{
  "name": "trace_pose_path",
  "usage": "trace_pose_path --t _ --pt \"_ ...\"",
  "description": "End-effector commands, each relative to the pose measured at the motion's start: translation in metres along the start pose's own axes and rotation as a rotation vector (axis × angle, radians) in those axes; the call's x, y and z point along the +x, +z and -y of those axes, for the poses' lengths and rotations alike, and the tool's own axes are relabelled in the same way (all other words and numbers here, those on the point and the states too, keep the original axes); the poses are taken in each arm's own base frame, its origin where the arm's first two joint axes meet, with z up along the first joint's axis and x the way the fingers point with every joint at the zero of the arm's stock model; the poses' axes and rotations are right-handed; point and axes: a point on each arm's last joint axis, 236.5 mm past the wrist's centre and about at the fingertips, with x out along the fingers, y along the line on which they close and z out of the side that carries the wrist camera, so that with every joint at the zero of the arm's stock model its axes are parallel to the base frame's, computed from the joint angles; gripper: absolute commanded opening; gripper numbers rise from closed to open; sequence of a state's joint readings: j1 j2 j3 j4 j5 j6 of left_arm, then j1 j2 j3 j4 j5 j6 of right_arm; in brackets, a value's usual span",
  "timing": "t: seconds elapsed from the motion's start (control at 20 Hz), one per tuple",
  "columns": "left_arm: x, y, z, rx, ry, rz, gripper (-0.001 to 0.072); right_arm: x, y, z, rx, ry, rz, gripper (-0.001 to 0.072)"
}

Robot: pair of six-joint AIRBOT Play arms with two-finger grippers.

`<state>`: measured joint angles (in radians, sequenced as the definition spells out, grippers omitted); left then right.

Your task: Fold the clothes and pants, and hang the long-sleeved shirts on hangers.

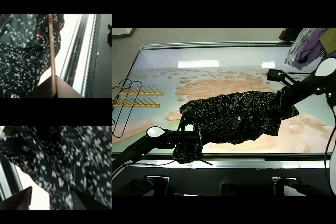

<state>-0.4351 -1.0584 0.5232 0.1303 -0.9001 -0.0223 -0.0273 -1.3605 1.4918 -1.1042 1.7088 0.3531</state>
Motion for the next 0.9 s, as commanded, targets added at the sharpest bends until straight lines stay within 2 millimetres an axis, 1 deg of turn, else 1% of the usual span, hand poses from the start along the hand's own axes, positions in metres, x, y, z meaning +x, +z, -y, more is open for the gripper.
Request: trace_pose_path --t 0.0,0.05,0.1,0.15,0.2,0.25,0.3,0.45,0.5,0.6,0.65,0.75,0.8,0.85 --pt "0.0 0.0 0.0 0.001 0.0 -0.001 0.0026 0.019 0.008 0.001 -0.046 0.083 0.051 0.0452" --pt "0.0 0.0 0.0 0.001 0.0 -0.001 0.0026 0.023 0.01 -0.002 -0.042 0.12 0.064 0.0371" --pt "0.0 0.0 0.0 0.0 0.0 -0.001 0.0026 0.027 0.011 -0.005 -0.041 0.151 0.074 0.0339" --pt "0.0 0.0 0.0 0.0 0.0 -0.001 0.0026 0.03 0.011 -0.009 -0.044 0.183 0.082 0.027" --pt "0.0 0.0 0.0 0.0 0.0 -0.001 0.0026 0.033 0.01 -0.012 -0.04 0.209 0.083 0.0198" --pt "0.0 0.0 0.0 0.0 0.0 -0.001 0.0026 0.034 0.009 -0.017 -0.038 0.236 0.084 0.0091" --pt "0.0 0.0 0.0 0.0 0.0 -0.001 0.0026 0.034 0.009 -0.02 -0.039 0.252 0.087 0.0031" --pt "0.0 0.0 0.0 0.0 0.0 -0.001 0.0027 0.031 0.011 -0.023 -0.044 0.254 0.089 0.0029" --pt "0.0 0.0 0.0 -0.003 0.0 0.0 0.0045 0.029 0.011 -0.023 -0.048 0.247 0.089 0.0028" --pt "-0.001 0.001 -0.003 -0.03 0.011 0.002 0.0288 0.022 0.012 -0.024 -0.056 0.22 0.091 0.0026" --pt "-0.003 0.001 -0.011 -0.094 0.036 0.009 0.0334 0.018 0.013 -0.025 -0.063 0.198 0.087 0.0026" --pt "-0.012 0.004 -0.029 -0.237 0.085 0.034 0.0341 0.008 0.012 -0.026 -0.079 0.148 0.072 0.0026" --pt "-0.02 0.006 -0.041 -0.339 0.116 0.055 0.0342 0.003 0.011 -0.028 -0.087 0.125 0.063 0.0026" --pt "-0.03 0.007 -0.056 -0.462 0.149 0.085 0.0371 -0.002 0.012 -0.03 -0.094 0.107 0.061 0.0026"
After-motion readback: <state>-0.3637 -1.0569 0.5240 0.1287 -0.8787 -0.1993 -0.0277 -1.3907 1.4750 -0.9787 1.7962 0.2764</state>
